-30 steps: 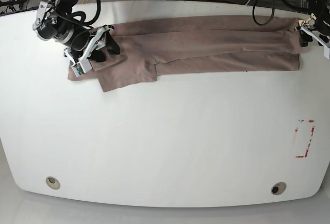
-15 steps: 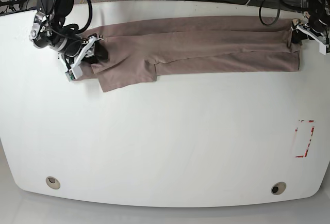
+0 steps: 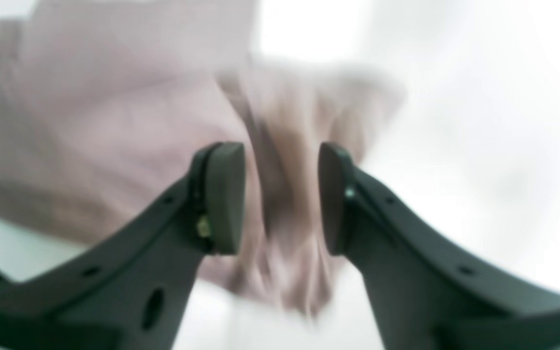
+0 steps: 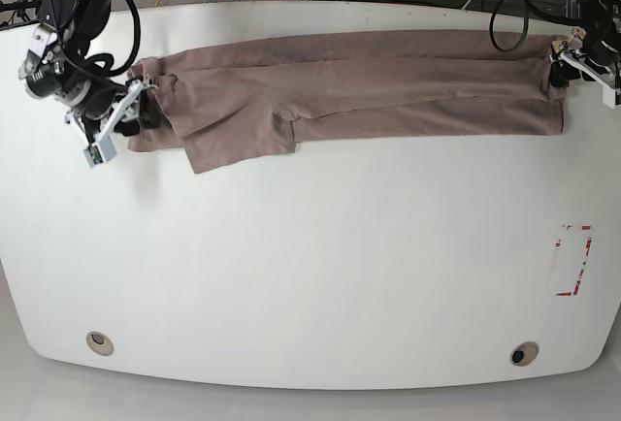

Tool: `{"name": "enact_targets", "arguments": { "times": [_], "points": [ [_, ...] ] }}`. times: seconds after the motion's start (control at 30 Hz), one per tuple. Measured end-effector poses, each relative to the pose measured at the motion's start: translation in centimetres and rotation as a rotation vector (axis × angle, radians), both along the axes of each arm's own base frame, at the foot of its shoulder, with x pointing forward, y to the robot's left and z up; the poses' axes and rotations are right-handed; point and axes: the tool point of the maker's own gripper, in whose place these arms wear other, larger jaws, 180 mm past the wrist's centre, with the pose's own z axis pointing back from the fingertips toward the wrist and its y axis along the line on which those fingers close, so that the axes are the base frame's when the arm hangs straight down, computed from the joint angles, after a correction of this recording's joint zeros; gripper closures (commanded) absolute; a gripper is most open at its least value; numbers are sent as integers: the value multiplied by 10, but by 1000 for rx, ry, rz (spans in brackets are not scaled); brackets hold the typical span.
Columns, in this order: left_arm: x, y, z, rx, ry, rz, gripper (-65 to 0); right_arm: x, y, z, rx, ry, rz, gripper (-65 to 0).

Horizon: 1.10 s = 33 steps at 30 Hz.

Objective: Fold the T-shirt properly
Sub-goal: 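Grasp the sleeve end with the right gripper and tuck it under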

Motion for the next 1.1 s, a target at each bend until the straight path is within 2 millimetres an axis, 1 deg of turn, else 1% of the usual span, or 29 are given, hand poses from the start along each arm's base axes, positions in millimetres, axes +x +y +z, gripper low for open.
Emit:
{"name": "enact_targets", "arguments": {
  "times": [0.07, 0.13, 0.23, 0.3, 0.33, 0.4, 0.5, 0.57, 0.63, 0.8, 0.87, 1.0, 1.03, 1.1],
  "points": [
    [0, 0, 0, 0, 1, 0, -394, 15, 10, 7, 39, -41, 3, -398],
    [0, 0, 0, -1, 1, 1, -394, 26, 19, 5, 71, -43, 13, -419],
    [1, -2, -1, -1, 4, -10, -393, 38, 20, -16, 37, 33, 17, -401],
    [3, -6, -2, -3, 8, -25, -393, 50, 24, -25, 37, 56, 29, -398],
    [4, -8, -3, -6, 8, -29, -393, 60, 28, -28, 44, 52, 34, -398],
    [5, -8, -3, -7, 6, -30, -393, 73, 36, -33, 55, 58, 52, -398],
    [4, -7, -2, -3, 9, -28, -393, 86, 48, -43, 78, 76, 73, -395],
    [3, -6, -2, -2, 9, -27, -392, 88, 48, -51, 89, 91, 68, -393],
    [4, -6, -2, -3, 7, -27, -392, 85, 46, -61, 72, 119, 68, -393],
    [4, -6, -2, -3, 8, -27, -392, 84, 47, -62, 81, 122, 68, -390],
    [4, -6, -2, -3, 7, -27, -392, 80, 52, -66, 99, 125, 67, -360],
    [4, -6, -2, -2, 7, -28, -392, 71, 62, -66, 110, 108, 78, -200],
    [4, -5, -1, 0, 8, -28, -392, 69, 63, -66, 106, 111, 81, -170],
    [4, -4, -1, 3, 8, -29, -392, 65, 63, -67, 92, 121, 88, -136]
  ]
}}
